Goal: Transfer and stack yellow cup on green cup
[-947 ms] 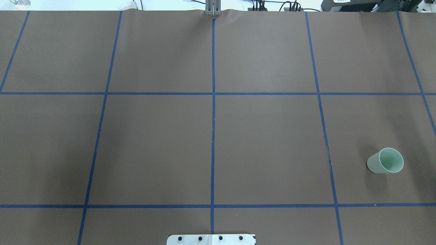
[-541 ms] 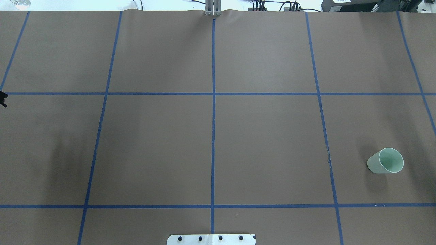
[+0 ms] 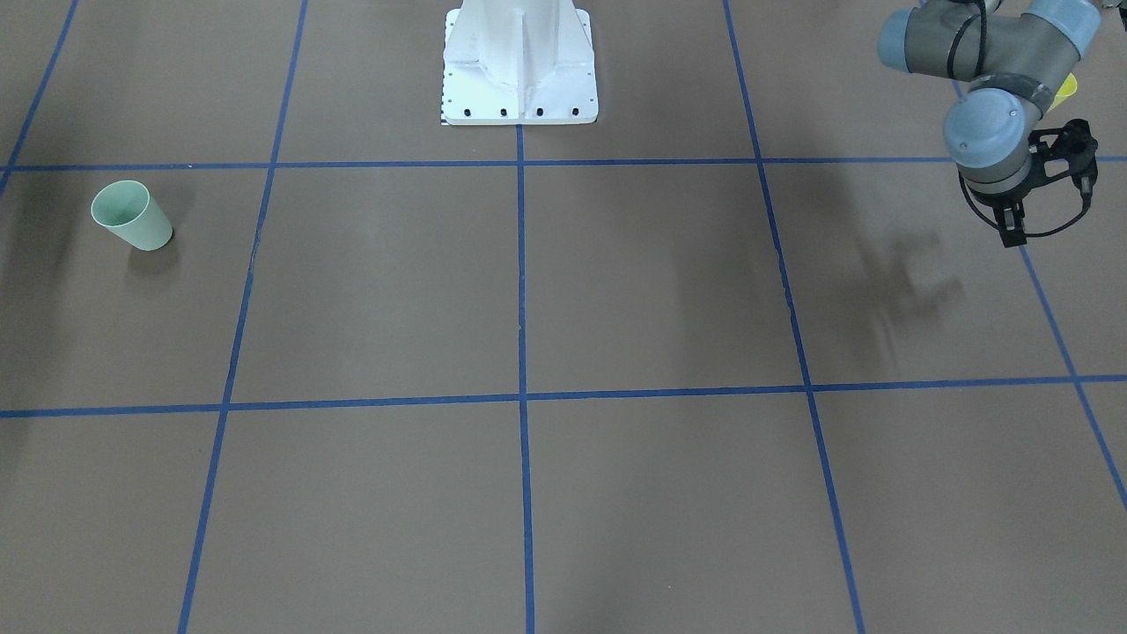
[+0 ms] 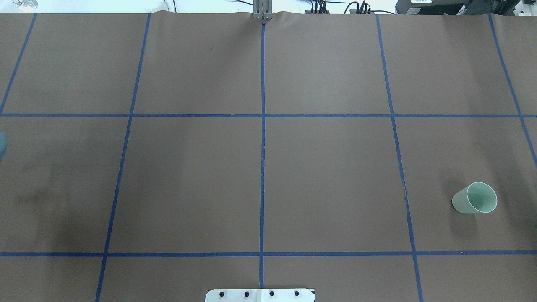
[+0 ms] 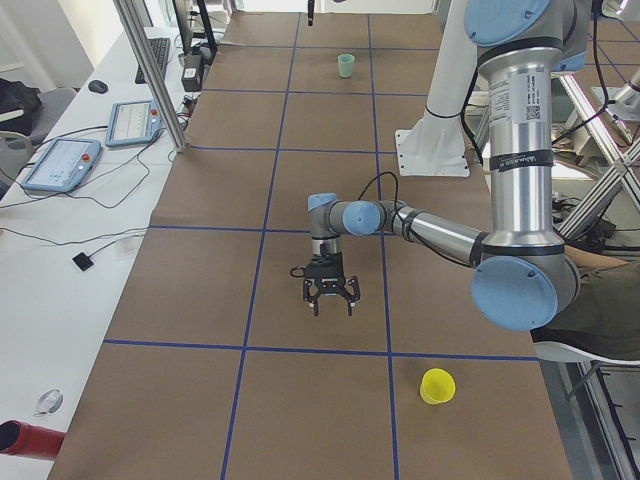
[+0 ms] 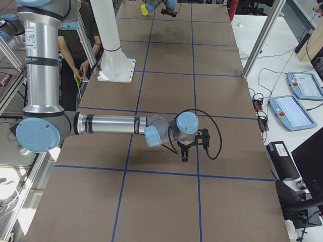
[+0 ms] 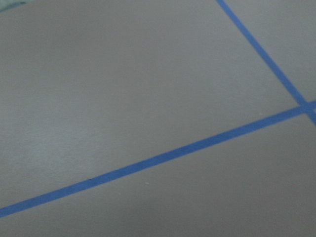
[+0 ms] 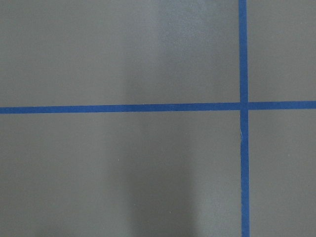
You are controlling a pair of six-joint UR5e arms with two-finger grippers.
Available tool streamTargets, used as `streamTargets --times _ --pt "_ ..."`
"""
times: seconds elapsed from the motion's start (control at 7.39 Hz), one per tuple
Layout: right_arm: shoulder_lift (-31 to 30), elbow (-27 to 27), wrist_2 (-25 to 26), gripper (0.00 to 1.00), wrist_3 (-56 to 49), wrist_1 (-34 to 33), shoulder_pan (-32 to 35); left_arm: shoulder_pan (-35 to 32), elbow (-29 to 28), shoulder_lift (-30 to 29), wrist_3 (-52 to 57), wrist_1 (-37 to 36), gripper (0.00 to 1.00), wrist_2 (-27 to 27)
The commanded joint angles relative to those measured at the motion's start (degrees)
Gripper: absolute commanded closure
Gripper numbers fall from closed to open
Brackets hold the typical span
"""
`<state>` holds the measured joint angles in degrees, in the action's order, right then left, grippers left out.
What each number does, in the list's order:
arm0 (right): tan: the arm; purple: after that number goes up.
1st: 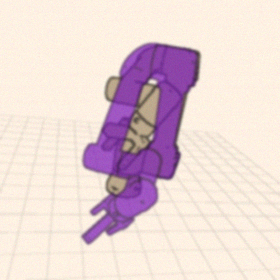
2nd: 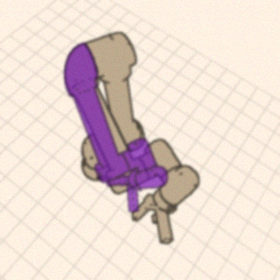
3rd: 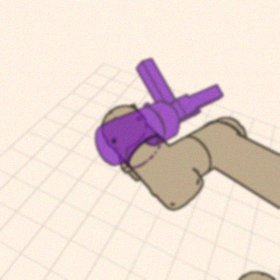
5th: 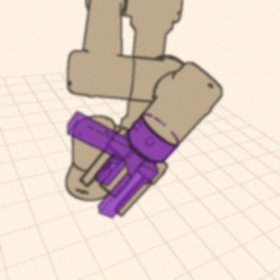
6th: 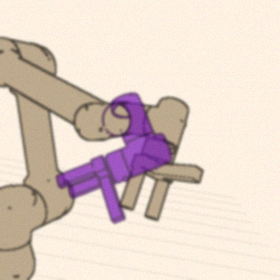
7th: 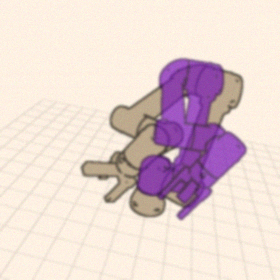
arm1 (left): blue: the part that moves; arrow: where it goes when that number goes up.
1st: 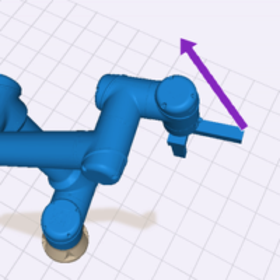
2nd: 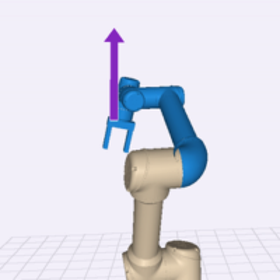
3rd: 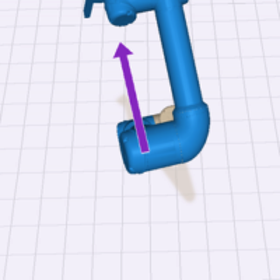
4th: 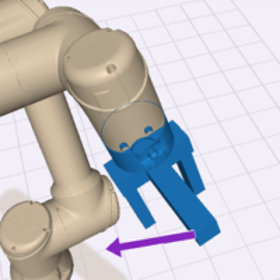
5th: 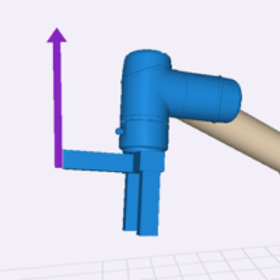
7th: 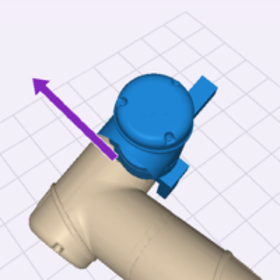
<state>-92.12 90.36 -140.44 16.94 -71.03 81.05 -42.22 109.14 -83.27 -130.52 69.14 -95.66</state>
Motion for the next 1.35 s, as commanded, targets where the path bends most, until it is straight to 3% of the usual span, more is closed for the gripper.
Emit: streamTargets --times 0.0,0.27,0.81,1.22 --pt "0.1 -1.2 0.1 0.00 0.2 2.2 -1.5 6.9 1.5 4.1 -14.4 -10.4 0.00 0.0" --pt "0.0 -1.0 -0.1 0.00 0.1 3.6 -1.6 11.7 0.7 9.4 -24.3 -11.2 0.00 -0.3" --pt "-1.7 -1.0 -0.3 0.00 -0.1 5.4 -1.9 20.6 -6.9 9.4 -35.3 -5.1 0.01 -4.7" --pt "-2.0 -0.7 -0.3 0.00 -0.1 5.4 -1.9 21.5 -9.7 9.4 -35.6 -3.5 0.02 -6.3"
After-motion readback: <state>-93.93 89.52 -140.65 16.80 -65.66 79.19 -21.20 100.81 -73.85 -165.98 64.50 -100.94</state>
